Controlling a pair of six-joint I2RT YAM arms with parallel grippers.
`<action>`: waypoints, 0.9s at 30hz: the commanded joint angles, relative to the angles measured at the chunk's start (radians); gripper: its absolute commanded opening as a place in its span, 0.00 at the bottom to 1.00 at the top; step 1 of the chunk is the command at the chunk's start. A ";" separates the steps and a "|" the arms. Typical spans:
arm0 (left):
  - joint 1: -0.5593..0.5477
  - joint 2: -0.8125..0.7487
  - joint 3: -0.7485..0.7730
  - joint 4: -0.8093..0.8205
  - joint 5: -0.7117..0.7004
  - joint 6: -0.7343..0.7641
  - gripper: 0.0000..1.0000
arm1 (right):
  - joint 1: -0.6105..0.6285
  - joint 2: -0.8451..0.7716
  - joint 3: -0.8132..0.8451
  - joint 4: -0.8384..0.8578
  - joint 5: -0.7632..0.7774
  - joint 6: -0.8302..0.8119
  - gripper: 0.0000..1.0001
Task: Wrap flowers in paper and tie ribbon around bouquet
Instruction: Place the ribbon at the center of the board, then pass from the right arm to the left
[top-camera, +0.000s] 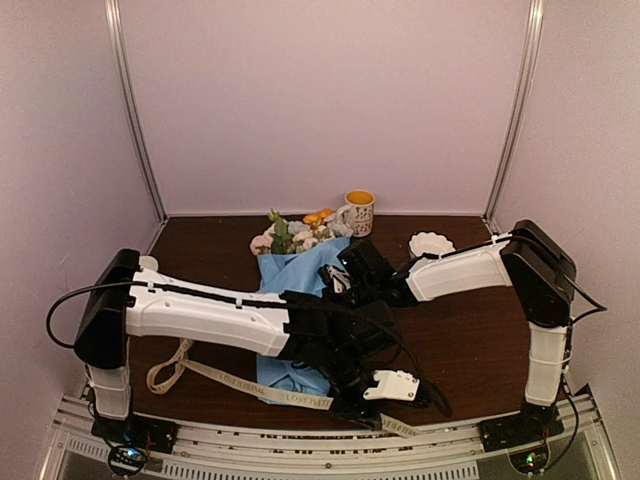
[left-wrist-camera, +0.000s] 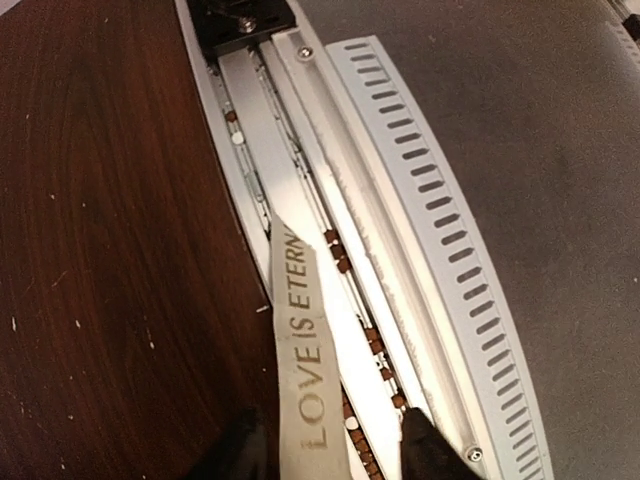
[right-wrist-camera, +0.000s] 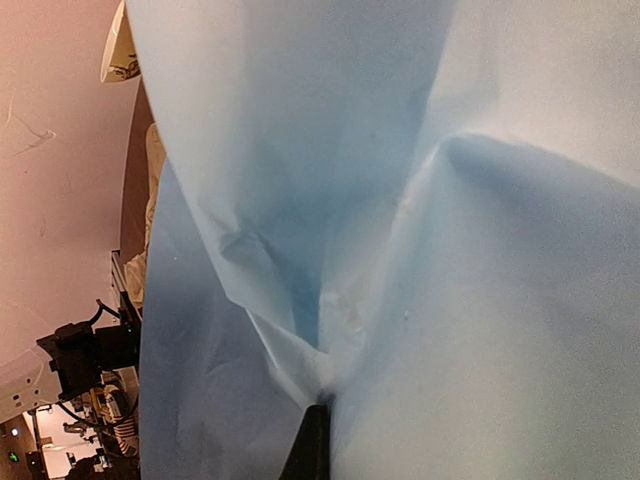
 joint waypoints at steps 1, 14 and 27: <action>0.003 -0.036 0.009 0.122 -0.079 -0.039 0.59 | -0.001 -0.027 0.020 0.003 0.016 -0.022 0.00; 0.141 -0.462 -0.361 0.487 -0.416 -0.381 0.80 | 0.000 -0.021 0.003 0.030 0.018 -0.008 0.00; 0.636 -0.599 -0.751 0.529 -0.326 -1.036 0.93 | -0.001 -0.019 0.003 0.027 0.039 -0.014 0.00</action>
